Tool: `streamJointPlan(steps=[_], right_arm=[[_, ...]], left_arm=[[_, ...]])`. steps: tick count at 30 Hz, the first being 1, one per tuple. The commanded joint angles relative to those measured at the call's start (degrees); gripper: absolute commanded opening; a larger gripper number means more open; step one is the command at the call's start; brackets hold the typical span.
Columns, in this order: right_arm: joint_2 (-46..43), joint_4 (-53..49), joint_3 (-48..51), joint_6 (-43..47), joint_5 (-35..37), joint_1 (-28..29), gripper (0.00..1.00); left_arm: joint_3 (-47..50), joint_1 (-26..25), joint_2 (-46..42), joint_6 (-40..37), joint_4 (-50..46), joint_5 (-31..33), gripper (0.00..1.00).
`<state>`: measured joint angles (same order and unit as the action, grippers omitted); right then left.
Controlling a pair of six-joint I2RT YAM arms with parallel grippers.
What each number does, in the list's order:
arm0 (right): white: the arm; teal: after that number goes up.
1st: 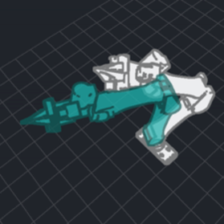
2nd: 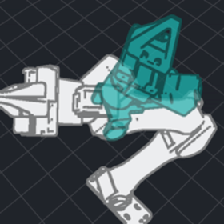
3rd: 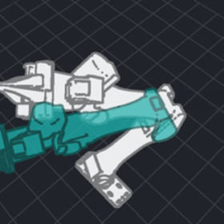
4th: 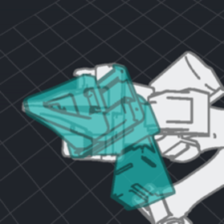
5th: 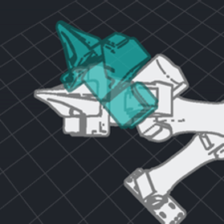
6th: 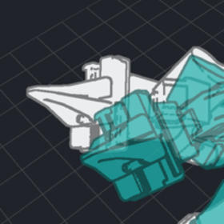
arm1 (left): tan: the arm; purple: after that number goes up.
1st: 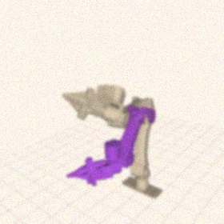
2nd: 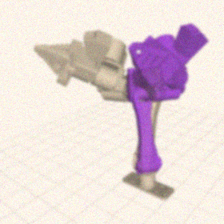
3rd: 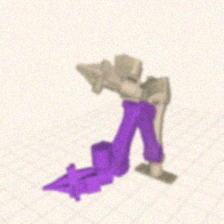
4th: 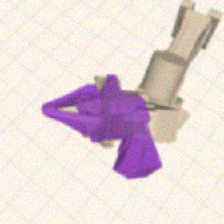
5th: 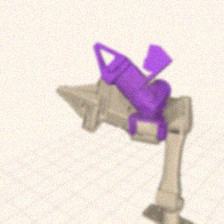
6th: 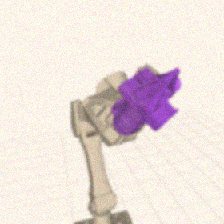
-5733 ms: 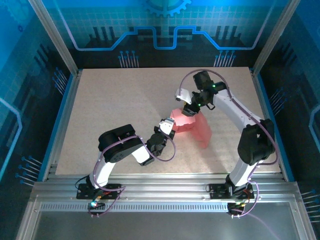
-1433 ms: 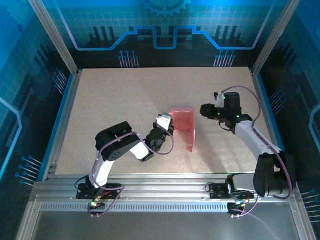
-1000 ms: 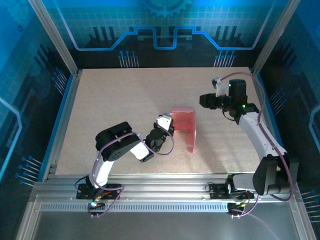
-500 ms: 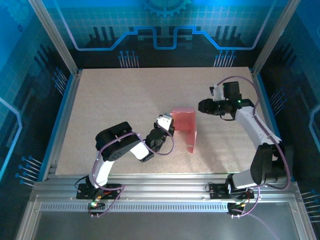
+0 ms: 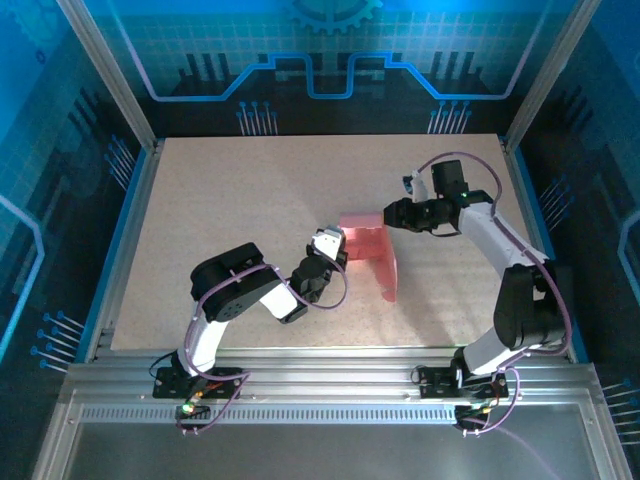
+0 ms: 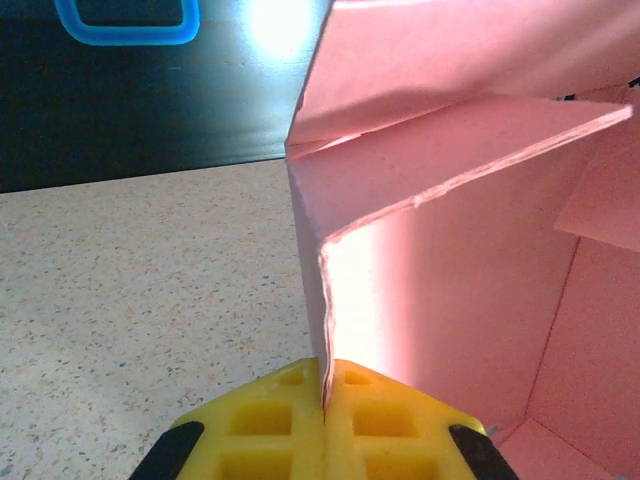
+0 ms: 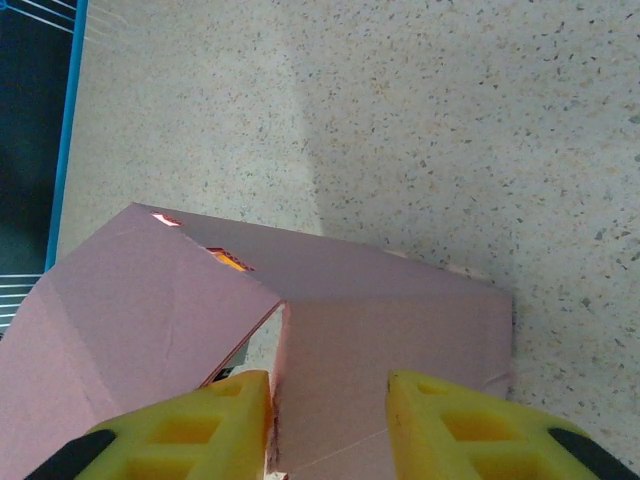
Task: Fold the paper box
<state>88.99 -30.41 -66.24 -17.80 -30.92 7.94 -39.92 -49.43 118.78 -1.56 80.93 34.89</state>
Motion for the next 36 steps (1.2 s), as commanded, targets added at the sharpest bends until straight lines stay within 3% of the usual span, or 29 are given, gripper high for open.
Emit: streamJointPlan(steps=[1, 11, 13, 16, 22, 29, 36], right_arm=[[-2.37, 0.63, 1.03, -0.13, -2.96, 0.50, 0.40], [-10.85, 4.56, 7.58, 0.55, -5.97, -6.76, 0.41], [-11.71, 4.57, 8.87, -0.02, -3.61, -7.34, 0.41], [-10.62, 2.14, 9.39, 0.13, 0.87, -7.41, 0.38], [-6.88, 2.28, 9.81, 0.20, 0.70, -4.67, 0.32], [-4.45, 2.79, 8.36, 0.92, -0.81, -0.83, 0.32], [-7.82, 1.91, 8.61, 1.52, 2.30, -2.35, 0.35]], left_arm=[[-0.06, -0.40, 0.93, -0.46, -0.86, -2.47, 0.00], [0.37, -0.23, 0.68, -0.46, -0.68, -2.33, 0.00], [0.38, -0.23, 0.76, -0.55, -0.61, -2.35, 0.00], [0.40, -0.24, 0.84, -0.55, -0.61, -2.44, 0.00], [0.53, -0.23, 0.81, -0.63, -0.57, -2.53, 0.00], [0.48, -0.23, 0.75, -0.55, -0.60, -2.69, 0.00], [0.81, -0.23, 0.45, -0.80, -0.60, -2.38, 0.00]])
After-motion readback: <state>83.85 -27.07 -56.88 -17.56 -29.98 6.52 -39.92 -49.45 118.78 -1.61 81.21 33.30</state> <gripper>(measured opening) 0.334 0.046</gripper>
